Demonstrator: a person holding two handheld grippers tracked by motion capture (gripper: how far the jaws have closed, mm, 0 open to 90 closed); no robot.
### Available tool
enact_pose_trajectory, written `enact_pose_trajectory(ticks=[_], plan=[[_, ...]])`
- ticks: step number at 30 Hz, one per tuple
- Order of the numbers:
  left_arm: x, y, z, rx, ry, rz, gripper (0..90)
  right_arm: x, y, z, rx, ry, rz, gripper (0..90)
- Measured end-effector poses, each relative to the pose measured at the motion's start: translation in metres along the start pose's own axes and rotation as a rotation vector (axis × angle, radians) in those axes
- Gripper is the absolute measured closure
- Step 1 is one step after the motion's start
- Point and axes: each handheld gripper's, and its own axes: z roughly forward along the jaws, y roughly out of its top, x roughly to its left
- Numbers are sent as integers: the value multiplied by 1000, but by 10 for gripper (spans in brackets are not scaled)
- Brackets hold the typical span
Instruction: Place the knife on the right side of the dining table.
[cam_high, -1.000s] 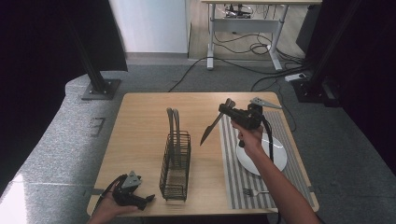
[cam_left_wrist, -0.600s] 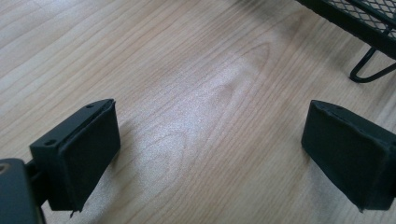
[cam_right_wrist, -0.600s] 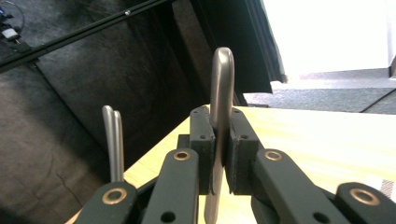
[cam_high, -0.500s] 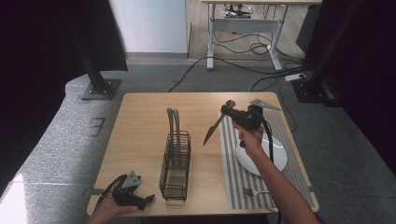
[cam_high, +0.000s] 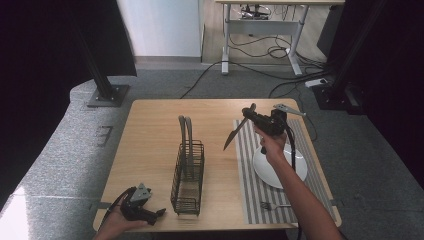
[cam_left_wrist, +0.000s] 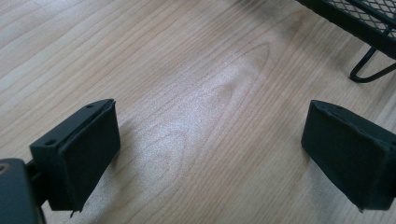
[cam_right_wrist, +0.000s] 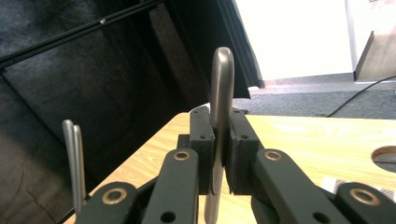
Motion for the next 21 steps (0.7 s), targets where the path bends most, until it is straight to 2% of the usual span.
enact_pose_trajectory(ticks=[14, 21], plan=[[0, 0, 0, 0, 0, 0, 43, -14, 7, -4, -32, -57, 2, 828], [0, 0, 0, 0, 0, 0, 44, -21, 10, 1, -22, -82, -3, 828]])
